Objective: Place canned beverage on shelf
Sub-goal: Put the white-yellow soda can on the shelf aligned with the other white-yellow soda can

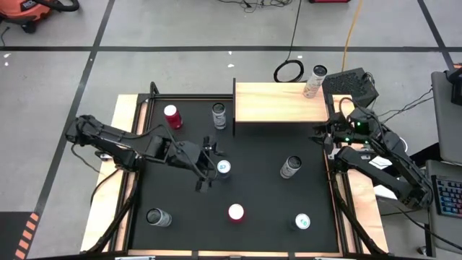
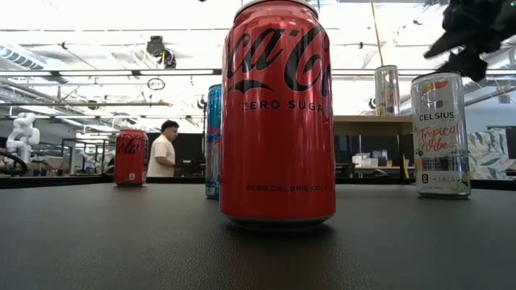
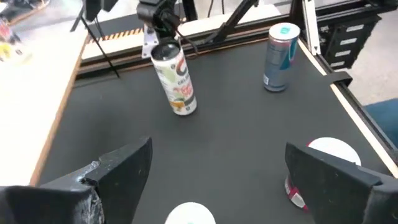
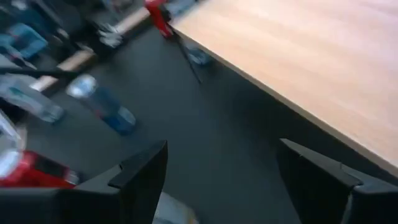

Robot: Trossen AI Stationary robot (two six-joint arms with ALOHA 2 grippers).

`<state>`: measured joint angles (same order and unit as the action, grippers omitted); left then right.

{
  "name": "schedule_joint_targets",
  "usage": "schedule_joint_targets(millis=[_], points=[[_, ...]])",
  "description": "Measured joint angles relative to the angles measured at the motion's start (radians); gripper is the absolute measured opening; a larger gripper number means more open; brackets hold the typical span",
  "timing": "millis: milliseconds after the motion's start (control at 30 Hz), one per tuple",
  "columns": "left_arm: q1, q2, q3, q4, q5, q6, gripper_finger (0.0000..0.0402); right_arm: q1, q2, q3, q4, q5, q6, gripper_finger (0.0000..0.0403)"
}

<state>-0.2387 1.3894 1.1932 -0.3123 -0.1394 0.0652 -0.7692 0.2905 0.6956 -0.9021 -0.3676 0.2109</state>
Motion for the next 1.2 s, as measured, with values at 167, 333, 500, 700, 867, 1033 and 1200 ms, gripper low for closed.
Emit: schedule_joint_targets(millis=[167,333,500,700,867,1033,1200], points=[[0.001,-0.003,-0.072,0.125,-0.071,-0.030,0.0371,0.000,0.000,0.000,-0.058,0.001,-0.013,0.0281],[0.002,-0.003,-0.088,0.243,-0.134,-0.033,0.0371,0.000,0.000,0.000,-0.061,-0.025,-0.067,0.0281],[0.001,-0.003,-0.088,0.339,-0.131,-0.033,0.0371,0.000,0.000,0.000,-0.061,0.048,-0.108,0.0281],[0.002,-0.003,-0.087,0.367,-0.130,-0.034,0.0371,0.000,0.000,0.000,-0.061,-0.043,-0.148,0.0281],[0.002,-0.003,-0.087,0.370,-0.128,-0.034,0.0371,0.000,0.000,0.000,-0.076,-0.141,-0.115,0.0281],[0.002,-0.003,-0.086,0.414,-0.127,-0.035,0.0371,0.000,0.000,0.000,-0.120,-0.220,-0.111,0.0281],[0.002,-0.003,-0.086,0.475,-0.127,-0.089,0.0371,0.000,-0.001,0.000,-0.139,-0.206,-0.144,0.0281]])
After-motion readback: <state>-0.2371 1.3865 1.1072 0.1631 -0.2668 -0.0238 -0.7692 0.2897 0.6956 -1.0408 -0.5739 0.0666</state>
